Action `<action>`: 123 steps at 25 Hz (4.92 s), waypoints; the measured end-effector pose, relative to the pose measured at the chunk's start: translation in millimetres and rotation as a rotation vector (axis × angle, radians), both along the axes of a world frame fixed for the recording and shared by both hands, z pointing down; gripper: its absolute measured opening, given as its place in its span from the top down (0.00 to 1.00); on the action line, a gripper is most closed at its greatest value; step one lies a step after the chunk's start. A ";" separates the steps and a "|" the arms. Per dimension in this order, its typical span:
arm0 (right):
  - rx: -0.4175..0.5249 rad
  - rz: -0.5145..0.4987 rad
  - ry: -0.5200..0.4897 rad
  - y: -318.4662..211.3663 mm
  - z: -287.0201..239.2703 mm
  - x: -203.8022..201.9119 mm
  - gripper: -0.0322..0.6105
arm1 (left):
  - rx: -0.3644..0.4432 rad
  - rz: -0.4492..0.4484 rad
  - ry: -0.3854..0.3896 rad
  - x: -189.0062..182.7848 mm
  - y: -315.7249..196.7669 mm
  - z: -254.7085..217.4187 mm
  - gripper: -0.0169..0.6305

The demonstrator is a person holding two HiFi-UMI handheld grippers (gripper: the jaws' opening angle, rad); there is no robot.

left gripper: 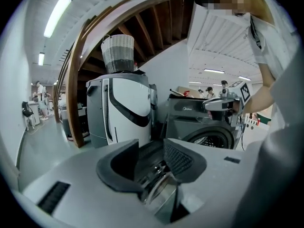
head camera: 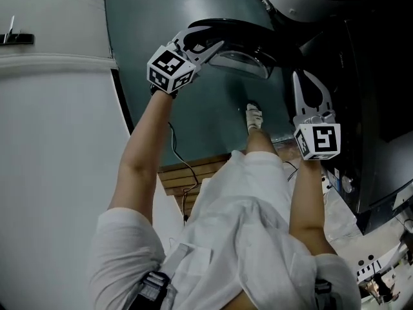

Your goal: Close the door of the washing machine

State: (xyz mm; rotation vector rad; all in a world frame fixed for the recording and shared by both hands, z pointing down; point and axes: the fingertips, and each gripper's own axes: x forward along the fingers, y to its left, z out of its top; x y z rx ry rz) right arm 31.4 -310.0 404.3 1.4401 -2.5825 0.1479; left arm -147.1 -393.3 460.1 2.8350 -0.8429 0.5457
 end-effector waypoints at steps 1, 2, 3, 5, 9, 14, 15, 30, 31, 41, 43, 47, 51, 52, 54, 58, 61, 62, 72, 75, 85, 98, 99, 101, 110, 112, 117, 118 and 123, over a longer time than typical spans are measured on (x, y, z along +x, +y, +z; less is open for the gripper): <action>-0.004 -0.003 -0.004 -2.6 2.4 -1.3 0.90 | -0.009 0.015 -0.014 1.5 -4.8 6.5 0.70; -0.006 -0.007 -0.008 -4.9 4.5 -2.9 0.90 | -0.019 0.029 -0.028 2.8 -9.7 13.0 0.67; -0.009 -0.010 -0.009 -7.1 6.3 -4.8 0.90 | -0.029 0.044 -0.043 4.0 -14.8 19.3 0.65; -0.012 -0.015 -0.006 -11.2 9.0 -8.2 0.90 | -0.038 0.073 -0.075 6.7 -25.0 30.2 0.59; -0.019 -0.020 -0.008 -16.2 11.4 -10.7 0.90 | -0.043 0.128 -0.149 12.1 -42.9 50.7 0.50; -0.027 -0.028 -0.010 -16.2 14.4 -10.4 0.90 | -0.071 0.178 -0.244 17.6 -61.1 79.9 0.45; -0.030 -0.029 -0.012 -16.0 15.6 -10.1 0.90 | -0.082 0.190 -0.263 18.8 -63.1 86.0 0.44; -0.045 -0.036 -0.039 -7.9 21.7 -12.2 0.90 | -0.096 0.249 -0.441 28.4 -62.2 122.2 0.42; -0.045 -0.036 -0.040 -6.1 21.7 -12.1 0.90 | -0.099 0.248 -0.448 27.6 -59.8 123.0 0.42; -0.026 -0.008 -0.049 21.9 9.6 -7.0 0.90 | -0.117 0.223 -0.466 20.3 -16.1 123.4 0.43; -0.022 0.001 -0.048 32.1 6.4 -6.5 0.90 | -0.122 0.215 -0.454 20.5 -4.7 122.8 0.43; -0.015 0.023 -0.045 58.2 -0.6 -2.8 0.90 | -0.135 0.191 -0.437 22.0 18.8 122.5 0.43; -0.019 0.042 -0.047 91.4 -1.2 3.1 0.90 | -0.155 0.159 -0.425 23.6 47.0 124.8 0.43; -0.019 0.049 -0.046 99.8 -1.1 5.2 0.90 | -0.158 0.155 -0.422 25.5 54.0 125.4 0.43; -0.017 0.064 -0.043 115.6 -2.7 9.2 0.90 | -0.155 0.154 -0.420 30.3 67.8 125.4 0.43; -0.005 0.082 -0.038 145.8 -11.0 16.3 0.90 | -0.167 0.149 -0.402 38.9 95.9 123.6 0.45; -0.001 0.098 -0.028 168.4 -15.0 24.3 0.90 | -0.173 0.151 -0.392 48.1 117.6 124.6 0.46; 0.001 0.104 -0.024 175.5 -16.0 26.9 0.90 | -0.176 0.151 -0.389 50.9 124.7 125.2 0.46; 0.010 0.136 0.001 231.0 -21.8 40.5 0.90 | -0.196 0.166 -0.309 90.1 193.8 125.0 0.49; 0.010 0.153 0.008 241.7 -21.0 45.6 0.90 | -0.204 0.169 -0.263 105.1 210.5 124.4 0.50; 0.008 0.231 0.027 262.0 -20.4 76.9 0.90 | -0.229 0.206 -0.145 157.3 254.1 120.7 0.50; 0.049 0.402 0.078 258.0 -39.8 159.3 0.90 | -0.296 0.254 -0.061 237.0 286.0 121.2 0.51; 0.048 0.419 0.085 258.4 -40.0 166.7 0.90 | -0.303 0.256 -0.051 242.5 287.8 121.6 0.51; 0.048 0.452 0.102 259.5 -41.2 180.1 0.90 | -0.324 0.254 -0.023 252.1 291.1 121.3 0.51; 0.065 0.557 0.135 257.4 -53.7 237.9 0.90 | -0.341 0.250 0.028 284.9 301.1 116.9 0.47; 0.070 0.565 0.131 254.5 -57.5 247.9 0.90 | -0.335 0.260 0.030 293.0 303.5 116.5 0.45; 0.098 0.546 0.111 243.5 -60.9 258.6 0.90 | -0.327 0.289 0.017 313.8 306.2 116.5 0.44; 0.112 0.542 0.108 241.4 -62.0 258.1 0.90 | -0.324 0.294 0.011 316.5 306.9 117.4 0.44; 0.192 0.565 0.073 233.9 -72.7 262.9 0.90 | -0.301 0.321 0.003 330.1 307.7 118.2 0.44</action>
